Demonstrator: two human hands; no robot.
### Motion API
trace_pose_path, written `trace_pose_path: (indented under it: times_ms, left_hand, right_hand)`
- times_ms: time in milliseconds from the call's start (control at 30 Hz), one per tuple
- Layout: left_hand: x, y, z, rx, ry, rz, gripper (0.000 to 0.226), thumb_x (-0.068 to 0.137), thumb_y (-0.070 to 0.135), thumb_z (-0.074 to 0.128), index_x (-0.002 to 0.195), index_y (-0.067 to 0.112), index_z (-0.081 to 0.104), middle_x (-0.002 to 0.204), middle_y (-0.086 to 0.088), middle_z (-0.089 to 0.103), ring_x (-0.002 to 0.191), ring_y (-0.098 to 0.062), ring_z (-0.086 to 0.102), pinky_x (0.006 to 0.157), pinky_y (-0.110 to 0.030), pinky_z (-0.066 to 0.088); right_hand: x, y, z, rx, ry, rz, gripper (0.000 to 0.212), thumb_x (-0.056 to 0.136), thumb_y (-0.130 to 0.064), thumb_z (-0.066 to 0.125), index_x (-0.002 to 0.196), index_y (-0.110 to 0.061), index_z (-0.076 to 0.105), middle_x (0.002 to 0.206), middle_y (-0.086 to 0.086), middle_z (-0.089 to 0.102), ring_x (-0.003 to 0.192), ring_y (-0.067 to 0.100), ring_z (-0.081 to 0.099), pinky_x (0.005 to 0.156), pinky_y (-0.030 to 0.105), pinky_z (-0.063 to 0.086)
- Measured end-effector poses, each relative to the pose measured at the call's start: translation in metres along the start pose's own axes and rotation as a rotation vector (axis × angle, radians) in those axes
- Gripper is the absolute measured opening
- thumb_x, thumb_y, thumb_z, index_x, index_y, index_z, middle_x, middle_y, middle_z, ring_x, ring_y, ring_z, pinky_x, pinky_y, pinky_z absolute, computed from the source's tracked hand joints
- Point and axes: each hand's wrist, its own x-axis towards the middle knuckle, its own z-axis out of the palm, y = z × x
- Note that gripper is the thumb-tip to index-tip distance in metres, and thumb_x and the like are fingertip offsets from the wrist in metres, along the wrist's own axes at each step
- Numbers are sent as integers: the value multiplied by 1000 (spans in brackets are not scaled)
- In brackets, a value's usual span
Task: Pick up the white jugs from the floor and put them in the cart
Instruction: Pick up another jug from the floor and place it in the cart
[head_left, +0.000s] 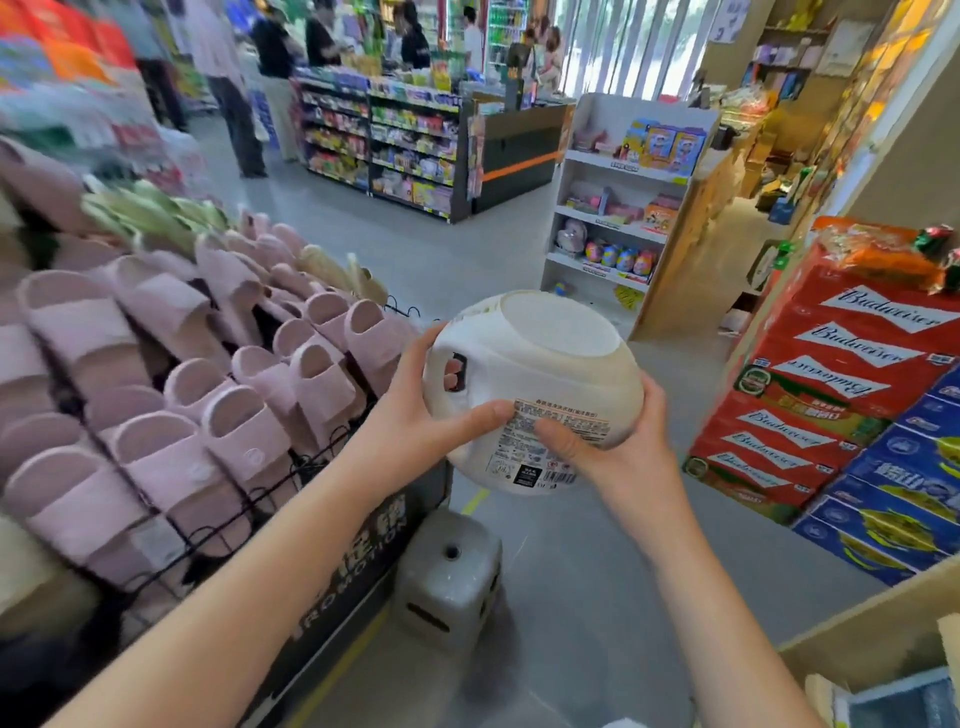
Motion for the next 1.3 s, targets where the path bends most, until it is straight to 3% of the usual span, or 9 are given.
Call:
trace_pose_path:
  times_ms: [100, 367, 567, 700, 867, 933, 1067, 1200, 1300]
  left_hand:
    - [-25, 5, -4, 11, 104, -21, 96, 72, 58, 90, 150, 48, 34, 142, 19, 58, 131, 2, 56, 114, -43, 48]
    - [-124, 3, -20, 44, 428, -131, 95, 69, 63, 88, 148, 52, 36, 144, 20, 57, 132, -2, 58, 111, -46, 50]
    - [-222, 12, -44, 92, 710, -217, 92, 70, 61, 89, 145, 56, 36, 138, 24, 59, 128, 6, 57, 113, -41, 48]
    - [-290, 22, -65, 144, 872, -234, 93, 72, 57, 88, 148, 47, 36, 141, 25, 54, 130, 5, 54, 112, -38, 48]
    - [-376, 31, -80, 154, 1057, -255, 90, 71, 57, 90, 143, 56, 36, 138, 23, 55, 126, 9, 54, 103, -27, 48]
    - [-409, 35, -89, 153, 1117, -259, 91, 67, 60, 87, 143, 57, 36, 142, 21, 53, 129, 6, 54, 106, -31, 49]
    - [-488, 45, -110, 167, 1222, -265, 96, 66, 65, 88, 145, 52, 36, 147, 16, 53, 137, -6, 53, 114, -49, 46]
    - [-574, 61, -134, 198, 1318, -314, 95, 65, 64, 89, 144, 57, 36, 142, 25, 53, 134, 1, 52, 116, -45, 45]
    - [-638, 71, -147, 222, 1373, -340, 93, 64, 64, 86, 142, 59, 35, 137, 33, 53, 129, 9, 51, 114, -40, 46]
  right_hand:
    - [2, -2, 3, 25, -101, -25, 120, 43, -68, 97, 142, -37, 37, 138, -18, 58, 120, -9, 60, 101, 29, 55]
    - [-26, -5, 36, 71, -474, -55, 125, 41, -68, 98, 145, -38, 36, 131, -27, 56, 115, -15, 56, 75, 4, 51]
    - [-77, -28, 88, 122, -771, -72, 108, 57, -38, 98, 142, -44, 32, 129, -27, 52, 98, -32, 51, 67, -1, 47]
    - [-126, -49, 125, 173, -953, -114, 110, 48, -48, 93, 141, -48, 34, 133, -24, 55, 108, -26, 54, 73, 3, 52]
    - [-189, -72, 164, 165, -1112, -189, 111, 49, -47, 98, 143, -48, 40, 133, -24, 57, 113, -17, 57, 79, 13, 55]
    - [-217, -83, 180, 152, -1171, -208, 115, 43, -54, 95, 144, -47, 41, 133, -22, 59, 115, -10, 59, 83, 18, 55]
    - [-289, -106, 212, 177, -1284, -252, 105, 58, -32, 100, 144, -44, 41, 127, -25, 57, 101, -28, 54, 69, 1, 49]
    - [-374, -128, 239, 200, -1369, -261, 94, 64, -20, 98, 131, -51, 40, 124, -24, 56, 95, -29, 55, 67, -1, 47]
    - [-438, -141, 256, 255, -1440, -267, 99, 66, -16, 98, 143, -40, 40, 129, -20, 56, 99, -26, 57, 69, 1, 50]
